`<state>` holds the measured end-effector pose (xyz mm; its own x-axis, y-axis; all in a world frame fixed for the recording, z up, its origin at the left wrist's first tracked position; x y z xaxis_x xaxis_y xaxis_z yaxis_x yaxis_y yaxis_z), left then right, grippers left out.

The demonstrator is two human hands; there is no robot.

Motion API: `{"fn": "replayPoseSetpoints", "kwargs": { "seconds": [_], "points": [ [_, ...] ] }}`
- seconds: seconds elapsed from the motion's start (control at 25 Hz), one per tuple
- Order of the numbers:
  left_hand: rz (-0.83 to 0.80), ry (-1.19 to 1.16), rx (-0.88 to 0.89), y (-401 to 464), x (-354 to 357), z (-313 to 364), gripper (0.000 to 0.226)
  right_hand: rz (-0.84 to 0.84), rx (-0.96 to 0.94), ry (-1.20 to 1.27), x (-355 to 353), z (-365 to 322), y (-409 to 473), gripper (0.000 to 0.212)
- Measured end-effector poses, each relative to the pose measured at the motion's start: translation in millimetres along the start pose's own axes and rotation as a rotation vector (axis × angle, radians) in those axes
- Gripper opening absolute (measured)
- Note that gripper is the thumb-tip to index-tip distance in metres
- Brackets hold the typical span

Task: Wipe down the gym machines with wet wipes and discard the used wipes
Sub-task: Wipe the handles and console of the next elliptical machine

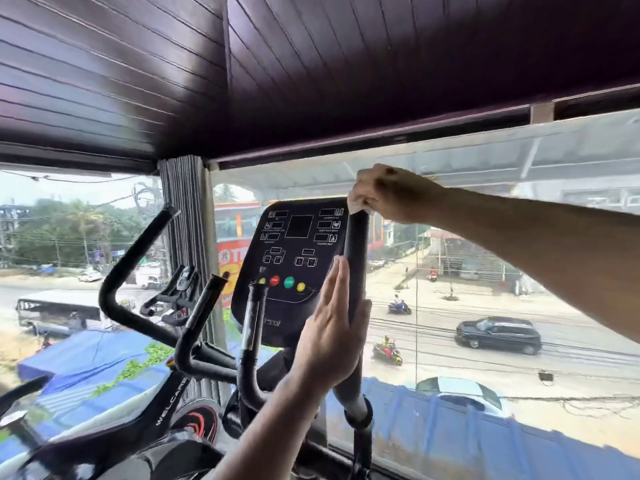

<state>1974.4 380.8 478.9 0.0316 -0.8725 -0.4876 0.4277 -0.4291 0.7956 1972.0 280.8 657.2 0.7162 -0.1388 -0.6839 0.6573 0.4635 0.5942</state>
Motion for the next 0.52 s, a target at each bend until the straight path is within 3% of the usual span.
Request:
{"fn": "replayPoseSetpoints", "kwargs": {
  "seconds": [0.16,0.28,0.52],
  "points": [
    [-0.031,0.158,0.033,-0.3,3.9,-1.9,0.079,0.106,0.088,0.057,2.4,10.6,-11.0,0.01],
    [-0.048,0.149,0.027,-1.5,3.8,-2.7,0.076,0.191,0.16,0.083,10.4,9.3,-18.6,0.008],
    [-0.079,0.069,0.025,-4.2,3.1,0.4,0.074,0.05,-0.004,0.02,8.8,-11.3,-29.0,0.007]
  ]
}}
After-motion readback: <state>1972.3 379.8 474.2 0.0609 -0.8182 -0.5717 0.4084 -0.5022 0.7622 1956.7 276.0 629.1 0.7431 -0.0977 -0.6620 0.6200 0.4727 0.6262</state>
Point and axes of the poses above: each hand's wrist, its own y-axis towards the middle knuckle, its own x-axis out of the palm, z = x × y, the point moved 9 cm from there along y, towards the middle knuckle, and after that the axes turned 6 degrees about y, right-handed, at the moved point
